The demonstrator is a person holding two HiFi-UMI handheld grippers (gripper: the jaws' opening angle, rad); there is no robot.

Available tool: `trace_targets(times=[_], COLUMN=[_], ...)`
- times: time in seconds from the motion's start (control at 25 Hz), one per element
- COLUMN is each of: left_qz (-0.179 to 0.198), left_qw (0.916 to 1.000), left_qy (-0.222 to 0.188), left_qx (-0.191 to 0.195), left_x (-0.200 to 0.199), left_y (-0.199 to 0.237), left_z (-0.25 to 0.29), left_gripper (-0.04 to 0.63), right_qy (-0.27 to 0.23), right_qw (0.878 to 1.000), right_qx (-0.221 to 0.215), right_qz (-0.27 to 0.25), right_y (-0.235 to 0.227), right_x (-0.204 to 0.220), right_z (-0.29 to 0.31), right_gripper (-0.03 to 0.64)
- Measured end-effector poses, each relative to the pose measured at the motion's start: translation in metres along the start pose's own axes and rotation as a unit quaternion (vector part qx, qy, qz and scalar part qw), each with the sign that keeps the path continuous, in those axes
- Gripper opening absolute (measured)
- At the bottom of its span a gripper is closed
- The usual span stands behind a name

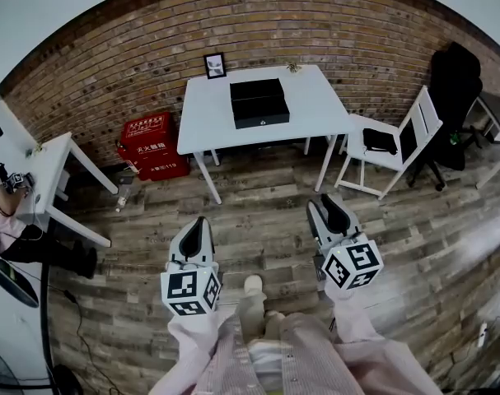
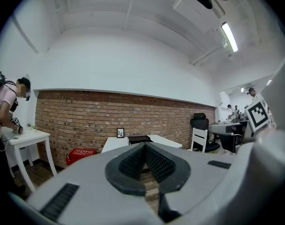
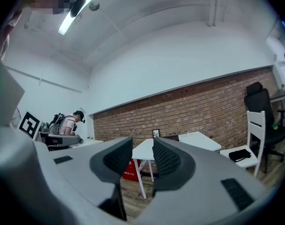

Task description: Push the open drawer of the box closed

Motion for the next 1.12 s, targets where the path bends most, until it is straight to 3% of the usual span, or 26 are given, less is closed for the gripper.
trace_targets(times=[0.44,1.12], left_qz=[-0.013,-0.030], left_qw=[0.9999,0.9982], left_qy=[0.010,0.034], left_qx=[-0.003,0.040], left_x=[0.012,0.025], left_y=[0.021,0.084], left_z=[0.032,0.178], left_gripper=[-0.005,-0.005], right_qy=[0.016,0.044], right_qw=[1.000,0.997], right_qx=[0.010,0.054], right_qz=[0.002,0.019], right_y=[-0.011,-0.050], right_x=[0.018,0.047], right_z=[0.036,0.165], right_gripper=[0.137,0.137])
Point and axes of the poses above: the fingertips, and each gripper's own axes: z forward along the fingers, y to its left, x out of its underside, the point moved 6 cm from there along -z, backward along the fingers, and after that the axes turned 6 degrees about -y, right-handed, at the moved point
